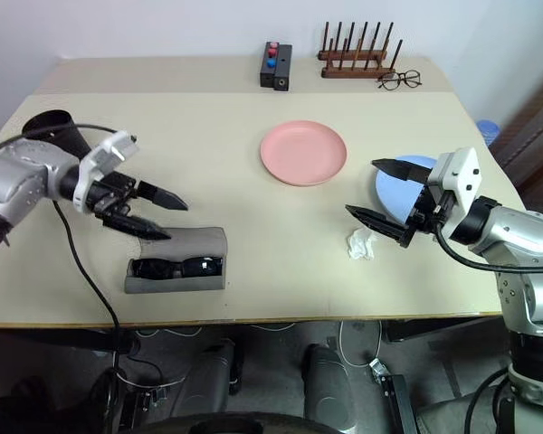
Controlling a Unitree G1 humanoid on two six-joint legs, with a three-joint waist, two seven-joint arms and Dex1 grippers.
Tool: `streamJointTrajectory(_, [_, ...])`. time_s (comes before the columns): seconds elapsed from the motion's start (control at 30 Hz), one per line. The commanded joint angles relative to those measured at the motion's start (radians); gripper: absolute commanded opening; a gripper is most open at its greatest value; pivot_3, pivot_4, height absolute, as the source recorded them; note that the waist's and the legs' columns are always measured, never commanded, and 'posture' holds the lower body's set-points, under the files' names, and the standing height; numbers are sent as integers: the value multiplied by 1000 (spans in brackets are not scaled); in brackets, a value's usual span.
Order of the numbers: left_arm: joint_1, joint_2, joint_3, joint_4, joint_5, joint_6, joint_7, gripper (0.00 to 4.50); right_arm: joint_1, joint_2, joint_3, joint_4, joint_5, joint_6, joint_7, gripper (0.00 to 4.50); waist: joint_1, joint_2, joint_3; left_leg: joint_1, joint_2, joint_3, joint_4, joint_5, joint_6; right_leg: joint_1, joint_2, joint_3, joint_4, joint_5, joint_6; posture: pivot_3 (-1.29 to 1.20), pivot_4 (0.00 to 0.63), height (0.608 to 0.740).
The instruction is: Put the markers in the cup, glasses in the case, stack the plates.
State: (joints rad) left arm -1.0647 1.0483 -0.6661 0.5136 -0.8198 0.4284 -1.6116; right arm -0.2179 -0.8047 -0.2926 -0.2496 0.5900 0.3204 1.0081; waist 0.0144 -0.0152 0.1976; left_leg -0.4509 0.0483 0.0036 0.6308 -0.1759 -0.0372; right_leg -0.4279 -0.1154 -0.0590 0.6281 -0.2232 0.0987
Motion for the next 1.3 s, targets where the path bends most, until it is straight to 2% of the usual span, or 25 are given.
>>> streamJointTrajectory(0.03, [-66, -53, 147, 133, 99, -28, 6, 2124, -26, -7, -8, -3, 0, -18, 6, 4500, -1, 0, 0, 0, 0, 0, 0, 0, 0, 0, 0, 0, 0, 0, 0, 0, 150, 740])
streamJointTrajectory(0.17, [-72, -151, 243, 298, 270, -168, 96, 29, -26, -9, 3, -4, 9, -15, 29, 4500, -1, 0, 0, 0, 0, 0, 0, 0, 0, 0, 0, 0, 0, 0, 0, 0, 150, 740])
streamJointTrajectory(0.43, [26, -222, 344, 325, 452, -216, 126, 29, -16, -1, -29, -79, 131, 42, 74, 4500, -2, 0, 0, 0, 0, 0, -1, 0, 0, -1, 0, 0, 1, 2, -3, 0, 150, 740])
streamJointTrajectory(0.57, [40, -254, 382, 329, 503, -224, 134, 29, -27, 17, -45, -145, 265, 105, 62, 4500, 2, -1, 0, -1, 0, 0, 0, 0, 0, 0, 0, 0, 0, 2, -3, 0, 150, 740])
streamJointTrajectory(0.73, [54, -279, 416, 325, 551, -221, 120, 29, -6, 9, -28, -219, 327, 137, 76, 4500, -1, -1, 0, 0, 0, 0, 0, 0, 0, 0, 0, 0, 0, 2, -3, 0, 150, 740])
streamJointTrajectory(0.97, [102, -295, 424, 290, 613, -223, 88, 29, 16, -3, -1, -224, 282, 119, 105, 4500, -1, -1, 0, 0, 0, 0, 0, 0, 0, 0, 0, 0, 1, 2, -3, 0, 150, 740])
streamJointTrajectory(1.13, [181, -278, 412, 194, 638, -209, 27, 29, 12, -3, 7, -223, 265, 114, 100, 4500, -1, -1, 0, 0, 0, 0, 0, 0, 0, 0, 0, 0, 1, 2, -3, 0, 150, 740])
streamJointTrajectory(1.3, [274, -218, 383, 36, 557, -169, -3, 29, 3, 2, 9, -218, 257, 118, 93, 4500, -2, 0, 0, 0, 0, 0, 0, 0, 0, 0, 0, 0, 1, 2, -4, 0, 150, 740])
